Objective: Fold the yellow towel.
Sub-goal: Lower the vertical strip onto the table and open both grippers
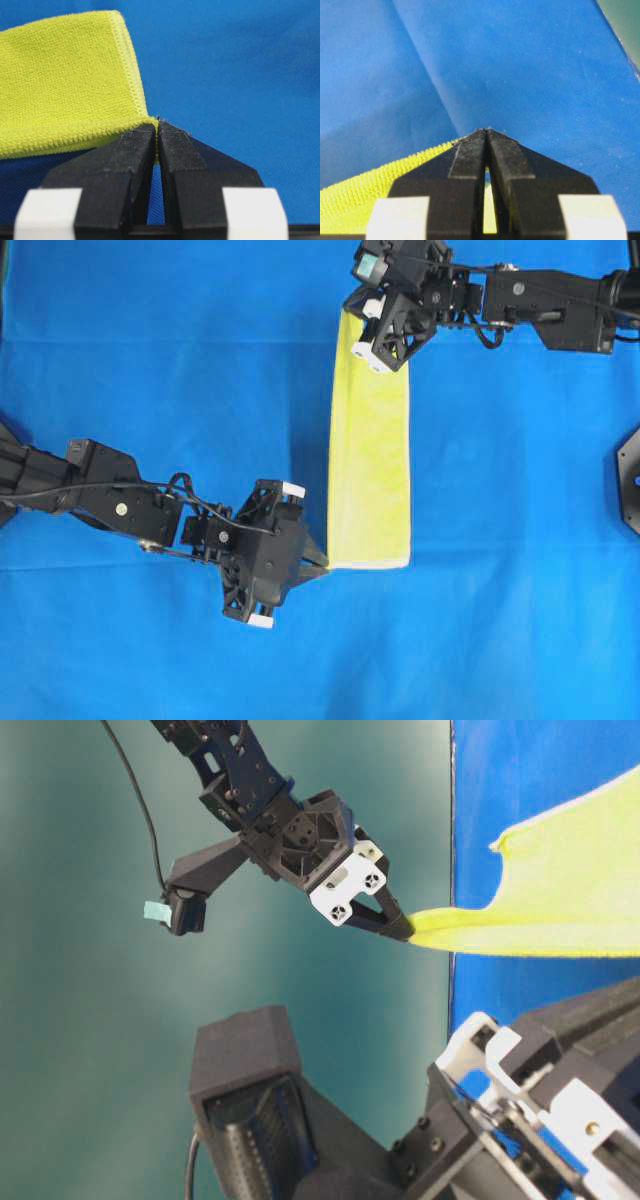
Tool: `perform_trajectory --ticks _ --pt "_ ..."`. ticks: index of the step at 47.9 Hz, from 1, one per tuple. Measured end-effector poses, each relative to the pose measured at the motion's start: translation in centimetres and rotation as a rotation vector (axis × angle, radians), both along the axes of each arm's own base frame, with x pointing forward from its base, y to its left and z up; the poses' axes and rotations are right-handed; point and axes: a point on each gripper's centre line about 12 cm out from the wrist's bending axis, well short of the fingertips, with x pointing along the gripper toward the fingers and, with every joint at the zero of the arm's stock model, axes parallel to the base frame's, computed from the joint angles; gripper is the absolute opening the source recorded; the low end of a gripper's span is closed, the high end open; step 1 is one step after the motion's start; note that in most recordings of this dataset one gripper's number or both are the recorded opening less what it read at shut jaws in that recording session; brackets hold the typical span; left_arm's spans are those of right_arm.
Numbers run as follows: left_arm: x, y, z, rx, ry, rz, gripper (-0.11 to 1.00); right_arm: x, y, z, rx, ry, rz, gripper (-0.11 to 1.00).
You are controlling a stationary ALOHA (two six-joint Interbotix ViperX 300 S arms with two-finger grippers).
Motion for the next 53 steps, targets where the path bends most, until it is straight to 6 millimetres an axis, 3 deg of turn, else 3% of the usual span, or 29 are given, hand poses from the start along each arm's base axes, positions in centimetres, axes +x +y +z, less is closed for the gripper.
perform_trajectory --ticks 18,21,29,33,47,53 --pt "-0.1 -0.2 0.0 0.002 0.001 -0.007 0.05 0.4 0.8 0.0 -0.002 0.000 0.024 0.01" --pt "-0.1 -0.3 -0.1 0.001 0.003 -0.007 0.17 0.4 0.9 -0.1 -0.002 0.001 0.027 0.05" --pt "-0.2 -0.5 0.3 0.002 -0.004 -0.016 0.65 0.3 0.8 -0.1 0.001 0.006 0.020 0.54" --pt "-0.2 -0.6 1.1 -0.003 -0.021 -0.016 0.81 0.3 0.8 -0.1 0.001 0.011 0.017 0.67" --pt "-1.4 -0.2 3.8 0.003 -0.005 -0.019 0.80 -0.4 1.2 -0.1 0.002 0.045 0.013 0.65" --pt "-2.6 0.0 5.0 0.009 0.037 -0.019 0.79 -1.4 2.1 1.5 -0.010 0.017 0.020 0.65"
